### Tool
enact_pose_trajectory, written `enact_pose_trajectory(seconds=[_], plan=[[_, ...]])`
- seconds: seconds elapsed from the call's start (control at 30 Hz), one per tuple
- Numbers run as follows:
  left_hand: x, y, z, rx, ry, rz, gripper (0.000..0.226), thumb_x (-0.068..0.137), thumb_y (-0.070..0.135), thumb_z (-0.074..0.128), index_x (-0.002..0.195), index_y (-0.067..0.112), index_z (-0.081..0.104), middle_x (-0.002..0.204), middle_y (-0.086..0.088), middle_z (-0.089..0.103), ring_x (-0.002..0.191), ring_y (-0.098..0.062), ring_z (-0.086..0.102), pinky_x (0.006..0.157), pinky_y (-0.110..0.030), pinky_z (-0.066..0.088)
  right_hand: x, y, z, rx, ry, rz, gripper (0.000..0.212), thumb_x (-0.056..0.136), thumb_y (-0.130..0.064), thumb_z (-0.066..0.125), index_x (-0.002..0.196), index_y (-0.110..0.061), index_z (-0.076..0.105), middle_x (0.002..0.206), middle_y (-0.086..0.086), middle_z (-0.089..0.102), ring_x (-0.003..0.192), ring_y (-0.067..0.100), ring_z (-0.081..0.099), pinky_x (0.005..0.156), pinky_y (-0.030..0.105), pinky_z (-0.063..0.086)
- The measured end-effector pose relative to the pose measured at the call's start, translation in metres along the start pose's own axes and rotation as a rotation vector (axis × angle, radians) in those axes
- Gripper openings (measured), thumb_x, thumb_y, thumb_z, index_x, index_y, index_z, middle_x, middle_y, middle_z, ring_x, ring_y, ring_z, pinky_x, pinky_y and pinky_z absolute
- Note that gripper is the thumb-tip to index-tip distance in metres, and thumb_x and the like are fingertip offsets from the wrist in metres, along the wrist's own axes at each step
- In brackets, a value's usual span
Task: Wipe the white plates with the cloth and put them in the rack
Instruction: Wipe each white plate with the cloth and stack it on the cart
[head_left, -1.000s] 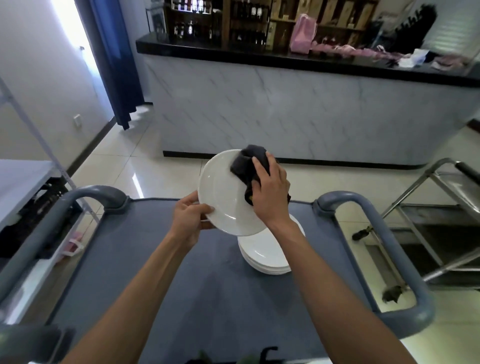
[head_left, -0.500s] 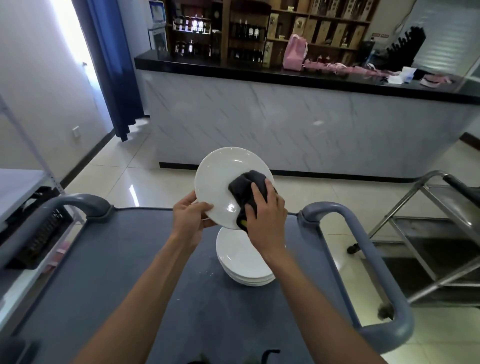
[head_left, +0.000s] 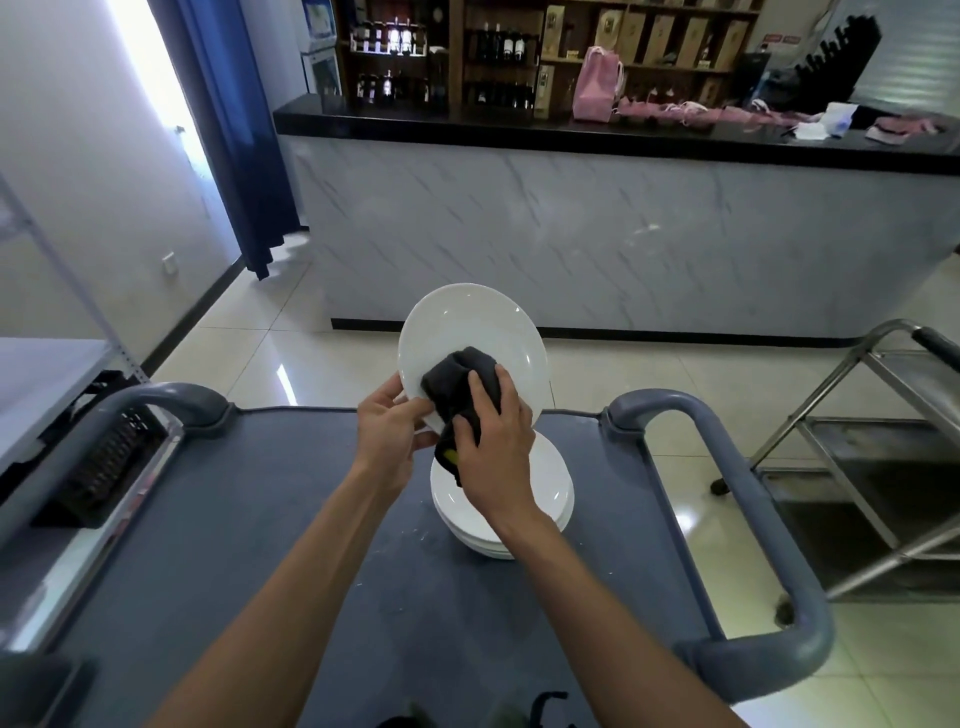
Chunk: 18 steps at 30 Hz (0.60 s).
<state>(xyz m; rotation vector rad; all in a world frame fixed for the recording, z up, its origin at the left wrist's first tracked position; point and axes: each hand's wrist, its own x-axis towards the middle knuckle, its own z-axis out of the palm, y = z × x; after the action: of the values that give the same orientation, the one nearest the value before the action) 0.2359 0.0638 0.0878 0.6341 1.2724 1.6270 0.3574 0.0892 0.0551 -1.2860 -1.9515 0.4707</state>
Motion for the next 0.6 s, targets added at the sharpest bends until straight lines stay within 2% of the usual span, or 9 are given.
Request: enact_pose_trajectory(seconds=[0.1, 0.2, 0.33, 0.5, 0.6], plan=[[-0.003, 0.003, -0.004, 0.041, -0.044, -0.013, 0.039, 0.092, -0.011, 0.053, 0.117, 0.014, 0.07, 0.097, -0.012, 0.076, 0.085, -0.031, 0.072, 0.075, -0.05, 0.062, 0.006, -0.001, -0.003, 0.035, -0.024, -0.079, 0.054, 0.1, -0.016, 0.053, 0.153, -0.019, 0.042, 0.164, 0.006, 0.023, 0.144, 0.029, 0.026, 0.118, 0.045, 0.026], [-0.007, 0.005, -0.007, 0.114, -0.101, -0.015, 0.039, 0.09, -0.012, 0.053, 0.119, 0.009, 0.069, 0.097, -0.019, 0.073, 0.083, -0.037, 0.069, 0.074, -0.054, 0.061, 0.015, -0.005, -0.006, 0.025, -0.036, -0.122, 0.054, 0.1, -0.013, 0.052, 0.153, -0.02, 0.043, 0.164, 0.007, 0.024, 0.146, 0.03, 0.025, 0.117, 0.046, 0.026], [-0.015, 0.008, -0.011, 0.156, -0.166, -0.034, 0.035, 0.092, -0.01, 0.053, 0.118, 0.007, 0.07, 0.102, -0.025, 0.072, 0.088, -0.044, 0.069, 0.076, -0.058, 0.06, 0.028, -0.012, -0.011, -0.027, -0.006, -0.192, 0.054, 0.097, -0.018, 0.05, 0.151, -0.019, 0.046, 0.162, 0.01, 0.03, 0.142, 0.034, 0.032, 0.109, 0.05, 0.034], [-0.021, 0.008, -0.012, 0.164, -0.176, -0.046, 0.04, 0.088, -0.014, 0.051, 0.114, 0.008, 0.072, 0.101, -0.022, 0.073, 0.086, -0.04, 0.07, 0.071, -0.053, 0.062, 0.042, -0.011, -0.02, -0.055, 0.002, -0.224, 0.052, 0.1, -0.018, 0.052, 0.151, -0.022, 0.045, 0.163, 0.008, 0.028, 0.142, 0.034, 0.03, 0.11, 0.051, 0.031], [-0.022, 0.004, -0.014, 0.134, -0.141, -0.051, 0.042, 0.085, -0.015, 0.051, 0.115, 0.007, 0.072, 0.102, -0.022, 0.073, 0.085, -0.04, 0.069, 0.073, -0.056, 0.061, 0.049, -0.006, -0.026, -0.082, 0.015, -0.225, 0.051, 0.102, -0.019, 0.051, 0.152, -0.024, 0.044, 0.164, 0.005, 0.026, 0.145, 0.031, 0.027, 0.111, 0.048, 0.029]])
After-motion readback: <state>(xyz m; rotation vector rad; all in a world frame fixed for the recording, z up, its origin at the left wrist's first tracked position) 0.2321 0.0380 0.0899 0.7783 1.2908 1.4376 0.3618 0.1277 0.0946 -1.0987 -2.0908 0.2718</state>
